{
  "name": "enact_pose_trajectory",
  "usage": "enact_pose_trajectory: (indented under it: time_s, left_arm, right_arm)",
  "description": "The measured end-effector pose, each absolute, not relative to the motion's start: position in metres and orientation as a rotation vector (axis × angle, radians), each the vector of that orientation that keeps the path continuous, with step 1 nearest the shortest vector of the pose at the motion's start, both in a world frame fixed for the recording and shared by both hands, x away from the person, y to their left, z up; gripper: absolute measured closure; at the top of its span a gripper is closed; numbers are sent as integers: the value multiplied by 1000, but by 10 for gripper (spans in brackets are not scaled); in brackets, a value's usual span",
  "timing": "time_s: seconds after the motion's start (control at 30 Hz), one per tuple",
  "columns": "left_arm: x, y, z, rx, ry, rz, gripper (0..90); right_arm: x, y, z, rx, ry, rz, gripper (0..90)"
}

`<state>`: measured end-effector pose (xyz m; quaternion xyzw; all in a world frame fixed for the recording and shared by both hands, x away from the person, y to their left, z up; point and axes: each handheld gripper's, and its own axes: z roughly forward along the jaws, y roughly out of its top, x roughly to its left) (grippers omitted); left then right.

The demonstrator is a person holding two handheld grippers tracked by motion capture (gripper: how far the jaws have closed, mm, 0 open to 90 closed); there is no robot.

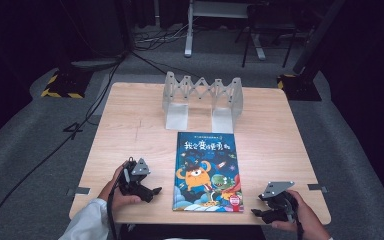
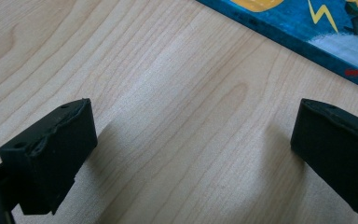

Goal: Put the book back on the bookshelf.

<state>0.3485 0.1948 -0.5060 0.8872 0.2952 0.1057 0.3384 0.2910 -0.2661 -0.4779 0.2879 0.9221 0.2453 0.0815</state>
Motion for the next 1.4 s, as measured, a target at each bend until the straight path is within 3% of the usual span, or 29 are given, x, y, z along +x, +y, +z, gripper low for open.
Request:
enact_pose_trajectory:
  time_s: [0.27,0.9,1.0,1.1,1.3,1.4]
  left_arm:
    - [348,195,-506,2312,761,273,6]
    - [347,194,-506,2310,768,276,6]
    - [346,192,-506,2312,763,273,6]
    - [345,189,-506,2317,743,264,6]
    - [345,189,-506,2318,743,264,6]
    - [345,189,-506,2318,743,264,6]
  right_arm:
    - [292,-247,-472,814,2837,626,492]
    - [299,-205,-464,698,3043,379,459]
    - [303,-200,-463,680,3063,295,508]
    - [307,-195,-461,669,3052,212,616]
    - [301,-188,-462,654,3029,189,616]
    - [301,-191,-462,676,3017,228,715]
